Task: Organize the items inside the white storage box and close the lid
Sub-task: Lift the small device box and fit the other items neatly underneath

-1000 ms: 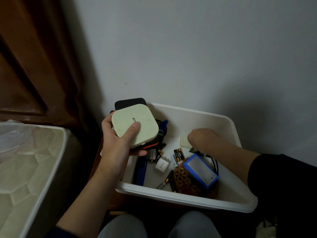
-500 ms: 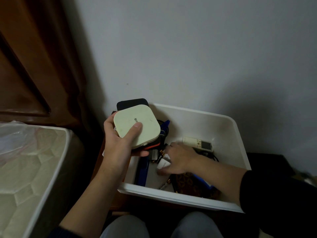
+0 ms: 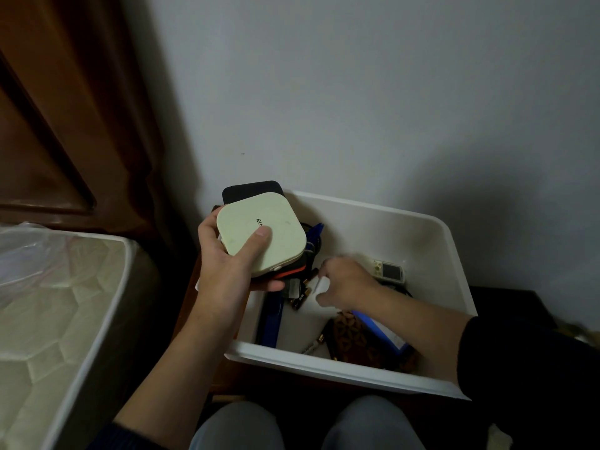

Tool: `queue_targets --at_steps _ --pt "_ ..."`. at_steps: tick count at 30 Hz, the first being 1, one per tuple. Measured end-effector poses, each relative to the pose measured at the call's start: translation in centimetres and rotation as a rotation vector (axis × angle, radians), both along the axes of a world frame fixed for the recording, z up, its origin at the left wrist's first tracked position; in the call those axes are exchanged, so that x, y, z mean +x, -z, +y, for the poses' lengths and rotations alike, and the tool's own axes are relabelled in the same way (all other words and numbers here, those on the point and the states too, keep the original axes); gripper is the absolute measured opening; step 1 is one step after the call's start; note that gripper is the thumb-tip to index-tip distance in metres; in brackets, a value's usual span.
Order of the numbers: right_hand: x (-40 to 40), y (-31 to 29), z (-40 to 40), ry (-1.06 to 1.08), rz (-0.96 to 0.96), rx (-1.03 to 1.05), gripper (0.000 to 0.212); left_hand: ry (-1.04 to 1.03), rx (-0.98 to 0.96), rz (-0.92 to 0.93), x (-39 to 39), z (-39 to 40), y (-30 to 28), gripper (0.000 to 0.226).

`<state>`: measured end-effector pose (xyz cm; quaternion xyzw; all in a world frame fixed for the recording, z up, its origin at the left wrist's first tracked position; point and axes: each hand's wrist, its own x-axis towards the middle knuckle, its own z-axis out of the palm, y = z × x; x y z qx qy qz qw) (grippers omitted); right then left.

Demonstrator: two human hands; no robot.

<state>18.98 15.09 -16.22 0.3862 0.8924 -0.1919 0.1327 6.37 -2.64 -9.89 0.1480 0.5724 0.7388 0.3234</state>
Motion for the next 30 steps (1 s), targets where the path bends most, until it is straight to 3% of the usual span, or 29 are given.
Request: queue_targets --at_steps 3,8,16,25,30 --pt "1.0 -0.7 1.9 0.127 0.104 0.022 0.056 0.006 -0.003 -0.004 0.0 -0.1 0.0 0.063" --pt "2.9 -1.7 4.5 0.188 0.083 0.249 0.045 0.052 -0.038 -0.007 -0.1 0.1 0.1 0.062" --pt "4.7 -1.4 5.7 0.238 0.161 0.227 0.047 0.141 -0.034 0.040 0.1 0.5 0.6 0.053" --pt "6.2 -2.2 6.2 0.148 -0.006 0.259 0.042 0.142 -0.025 0.063 0.1 0.4 0.7 0.053" --pt "6.0 -1.7 6.4 0.151 -0.055 0.111 0.035 0.126 -0.015 0.050 0.1 0.4 0.7 0.053"
